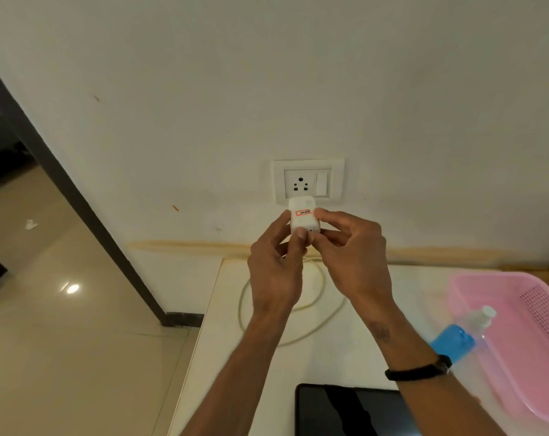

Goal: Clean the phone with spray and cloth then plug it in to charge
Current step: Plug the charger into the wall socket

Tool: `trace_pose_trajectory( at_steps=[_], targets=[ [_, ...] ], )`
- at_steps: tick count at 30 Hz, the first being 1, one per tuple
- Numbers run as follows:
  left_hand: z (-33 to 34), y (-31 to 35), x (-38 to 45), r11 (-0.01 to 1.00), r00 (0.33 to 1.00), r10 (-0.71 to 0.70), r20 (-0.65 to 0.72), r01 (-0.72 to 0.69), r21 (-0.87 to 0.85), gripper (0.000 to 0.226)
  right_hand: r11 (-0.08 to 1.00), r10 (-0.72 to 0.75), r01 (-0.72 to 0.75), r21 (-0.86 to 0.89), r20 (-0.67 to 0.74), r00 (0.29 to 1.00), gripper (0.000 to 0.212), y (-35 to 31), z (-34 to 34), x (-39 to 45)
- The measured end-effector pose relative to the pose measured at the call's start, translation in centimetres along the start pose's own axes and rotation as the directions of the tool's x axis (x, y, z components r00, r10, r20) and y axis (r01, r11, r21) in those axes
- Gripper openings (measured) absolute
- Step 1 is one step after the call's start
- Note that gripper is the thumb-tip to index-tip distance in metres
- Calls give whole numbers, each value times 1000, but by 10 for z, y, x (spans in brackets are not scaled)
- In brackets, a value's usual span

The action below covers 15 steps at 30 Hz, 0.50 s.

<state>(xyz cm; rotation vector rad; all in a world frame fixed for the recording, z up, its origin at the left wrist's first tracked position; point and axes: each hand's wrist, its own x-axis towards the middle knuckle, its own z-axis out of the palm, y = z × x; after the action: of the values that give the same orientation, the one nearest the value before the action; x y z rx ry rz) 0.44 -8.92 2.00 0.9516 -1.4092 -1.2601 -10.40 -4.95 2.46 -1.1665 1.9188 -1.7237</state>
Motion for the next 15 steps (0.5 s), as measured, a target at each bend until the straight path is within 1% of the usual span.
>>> trace_pose_trajectory(
  at_steps=[4, 11, 15],
  targets=[
    [-7, -1, 2, 998, 998, 57, -2, -57, -9, 42, 999, -13, 13, 45, 5, 1000, 43, -3, 4, -2],
    [-1, 0, 2, 998, 998, 20, 55, -16, -67, 44, 995, 5, 2, 96, -65, 998, 43, 3, 8, -2],
    [0, -1, 3, 996, 999, 17, 44, -13, -92, 43, 995, 3, 5, 103, -73, 997, 43, 1, 11, 0]
  ],
)
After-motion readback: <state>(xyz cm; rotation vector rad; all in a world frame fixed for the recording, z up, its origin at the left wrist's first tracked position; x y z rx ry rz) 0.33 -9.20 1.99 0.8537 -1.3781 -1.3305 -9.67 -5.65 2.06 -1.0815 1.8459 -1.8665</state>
